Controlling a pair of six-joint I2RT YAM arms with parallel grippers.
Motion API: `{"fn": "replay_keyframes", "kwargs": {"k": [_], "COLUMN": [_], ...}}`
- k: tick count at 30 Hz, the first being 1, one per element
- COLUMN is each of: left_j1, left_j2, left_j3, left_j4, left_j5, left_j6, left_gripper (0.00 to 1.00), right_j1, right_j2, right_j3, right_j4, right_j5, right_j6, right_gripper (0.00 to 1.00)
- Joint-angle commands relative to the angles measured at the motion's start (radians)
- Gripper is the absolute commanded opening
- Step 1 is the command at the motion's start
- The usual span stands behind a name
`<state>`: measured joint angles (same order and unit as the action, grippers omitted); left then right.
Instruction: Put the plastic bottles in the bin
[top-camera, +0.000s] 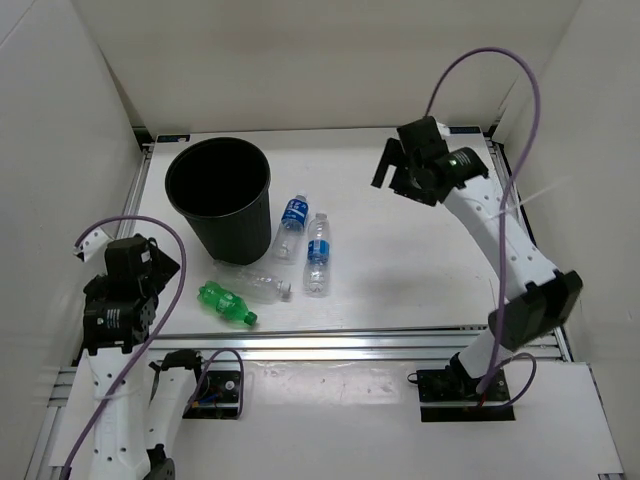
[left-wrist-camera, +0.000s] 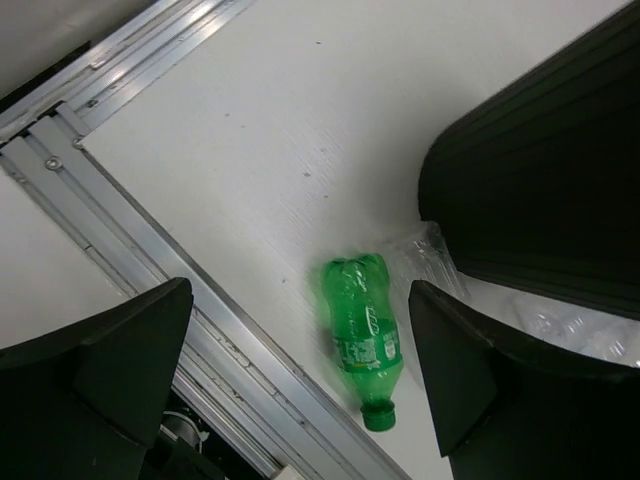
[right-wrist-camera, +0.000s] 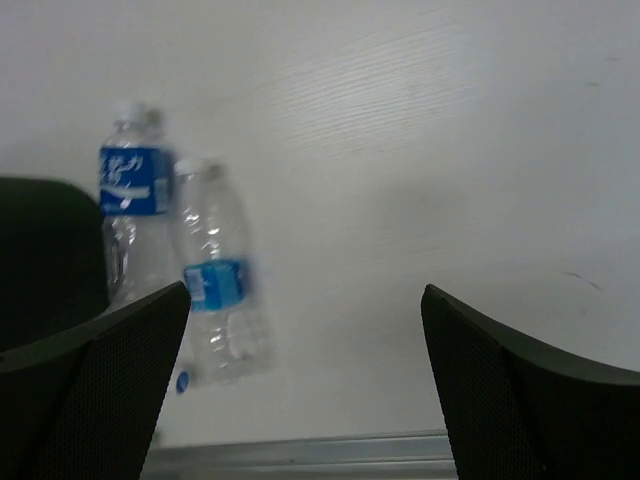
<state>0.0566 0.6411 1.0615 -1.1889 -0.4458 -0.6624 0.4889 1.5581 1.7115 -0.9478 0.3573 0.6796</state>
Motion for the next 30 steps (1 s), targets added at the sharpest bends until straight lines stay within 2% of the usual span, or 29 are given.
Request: {"fn": "replay_keyframes", "kwargs": {"k": [1,2,3,4,5,7,9,13,18,25,28,29,30], "left_j1": [-0.003,-0.003,-0.003,-0.003,-0.003,-0.003,-0.003,-0.003,-0.003,-0.003,-0.003,-0.003,-0.003], "left_j2": [0.073,0.087,0.098,0.098,0.083,0.055,0.014,-0.032,-0.020,0.028,0.051,0.051,0.051], "left_j3": [0.002,0.002,0.002,0.002,-0.008,-0.032,-0.054,-0.112,-0.152,-0.132,-0.123,-0.123,-0.123], "left_j4": [-0.012,-0.041,-0.064,-0.055,-0.029,-0.014,0.017,0.075,0.064,0.049,0.049,0.049,0.049], "left_j5": [-0.117,-0.160,-0.200,-0.200,-0.173,-0.163,-0.140,-0.054,-0.068,-0.102,-0.111,-0.111,-0.111], "left_j6": [-0.034,-0.139,-0.166,-0.166,-0.134,-0.150,-0.184,-0.157,-0.196,-0.161,-0.161,-0.161,-0.161], "left_gripper": [1.00,1.00,1.00,1.00,1.00,1.00,1.00,1.00,1.00,1.00,1.00,1.00,1.00], "right_j1": [-0.045,-0.046,-0.046,-0.056,-0.056,-0.056,-0.056,-0.047,-0.036,-0.018,-0.018,-0.018,-0.018], "right_j2": [0.169,0.280,0.334,0.376,0.420,0.421,0.442,0.554,0.642,0.750,0.789,0.798,0.798], "right_j3": [0.123,0.185,0.239,0.313,0.313,0.193,0.140,0.169,0.169,0.138,0.149,0.149,0.164], "right_j4": [0.051,-0.045,-0.089,-0.112,-0.112,0.013,0.107,0.132,0.165,0.205,0.218,0.218,0.218], "right_j5": [-0.390,-0.429,-0.504,-0.562,-0.608,-0.700,-0.767,-0.866,-0.893,-0.925,-0.957,-0.974,-0.985], "right_j6": [-0.186,-0.161,-0.149,-0.149,-0.170,-0.170,-0.143,-0.143,-0.152,-0.134,-0.134,-0.134,-0.134], "right_gripper": [1.00,1.00,1.00,1.00,1.00,1.00,1.00,1.00,1.00,1.00,0.92,0.84,0.81]}}
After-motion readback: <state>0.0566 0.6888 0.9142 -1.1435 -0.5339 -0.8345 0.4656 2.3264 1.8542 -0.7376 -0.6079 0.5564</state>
